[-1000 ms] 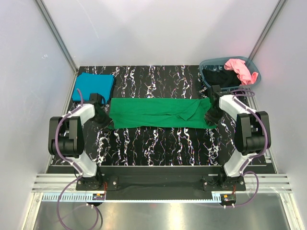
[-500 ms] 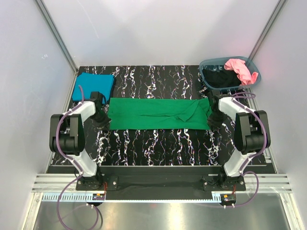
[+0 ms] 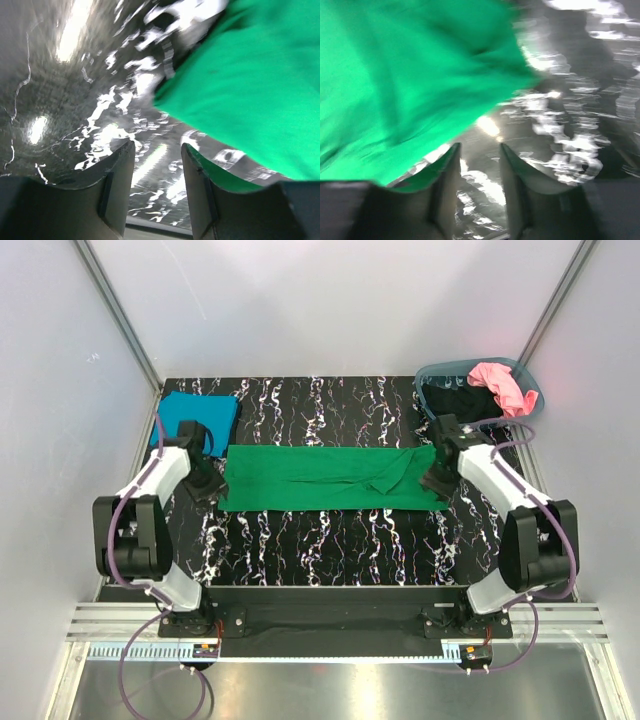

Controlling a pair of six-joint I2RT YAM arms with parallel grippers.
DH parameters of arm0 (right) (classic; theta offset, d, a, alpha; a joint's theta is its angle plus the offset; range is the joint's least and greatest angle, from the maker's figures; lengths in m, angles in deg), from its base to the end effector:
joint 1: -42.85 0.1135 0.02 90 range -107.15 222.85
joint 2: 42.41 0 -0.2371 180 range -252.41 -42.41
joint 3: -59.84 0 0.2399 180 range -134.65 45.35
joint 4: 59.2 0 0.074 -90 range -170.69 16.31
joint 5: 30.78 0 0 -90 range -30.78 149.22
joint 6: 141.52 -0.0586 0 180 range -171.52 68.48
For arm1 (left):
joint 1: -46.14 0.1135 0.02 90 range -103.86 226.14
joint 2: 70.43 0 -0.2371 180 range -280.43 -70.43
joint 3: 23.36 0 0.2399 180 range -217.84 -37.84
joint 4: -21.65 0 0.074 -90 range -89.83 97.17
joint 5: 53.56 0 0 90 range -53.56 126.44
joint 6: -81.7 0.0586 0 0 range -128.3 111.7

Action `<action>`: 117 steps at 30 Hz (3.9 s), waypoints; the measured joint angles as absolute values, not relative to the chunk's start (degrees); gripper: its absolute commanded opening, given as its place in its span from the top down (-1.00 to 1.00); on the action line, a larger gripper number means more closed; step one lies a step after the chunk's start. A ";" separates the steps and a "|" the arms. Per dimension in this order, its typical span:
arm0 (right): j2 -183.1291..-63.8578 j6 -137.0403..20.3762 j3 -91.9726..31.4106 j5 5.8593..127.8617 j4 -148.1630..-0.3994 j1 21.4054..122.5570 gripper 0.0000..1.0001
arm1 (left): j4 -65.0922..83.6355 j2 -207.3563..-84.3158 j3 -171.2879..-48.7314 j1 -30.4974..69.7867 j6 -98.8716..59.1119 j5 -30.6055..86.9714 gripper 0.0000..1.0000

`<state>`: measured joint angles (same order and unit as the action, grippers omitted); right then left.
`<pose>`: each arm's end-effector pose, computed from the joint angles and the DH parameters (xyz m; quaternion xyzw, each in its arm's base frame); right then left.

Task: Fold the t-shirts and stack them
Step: Fold the tshirt

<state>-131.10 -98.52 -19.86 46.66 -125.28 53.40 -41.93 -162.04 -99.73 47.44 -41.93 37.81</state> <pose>0.2828 0.0397 0.1863 0.3217 0.9317 -0.0329 0.1654 0.2837 0.0078 0.1574 -0.2998 0.9489 -0.0157 0.0969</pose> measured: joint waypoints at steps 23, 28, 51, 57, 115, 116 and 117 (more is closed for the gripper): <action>-143.23 -118.67 -20.14 53.90 -103.97 62.47 0.31 | -40.36 -158.63 -99.29 47.44 -41.71 32.15 0.05; -144.80 -119.33 -21.47 53.88 -103.77 62.95 0.45 | -40.34 -158.63 -99.29 47.44 -41.49 32.15 0.05; -160.54 -104.40 -54.37 54.09 -113.54 63.10 0.37 | -39.62 -158.59 -99.29 47.44 -41.91 32.89 0.06; -154.48 -103.24 -46.78 54.47 -119.27 63.08 0.12 | -38.98 -158.24 -99.29 47.44 -42.89 32.50 0.06; -171.84 -122.76 -67.90 52.67 -140.56 62.89 0.05 | -39.00 -157.37 -98.46 47.44 -42.56 32.35 0.09; -171.84 -122.83 -68.18 52.65 -140.64 62.89 0.05 | -39.00 -157.37 -98.46 47.44 -42.56 32.35 0.09; -171.88 -122.89 -68.29 52.67 -140.71 62.89 0.05 | -39.03 -157.37 -98.46 47.44 -42.58 32.35 0.09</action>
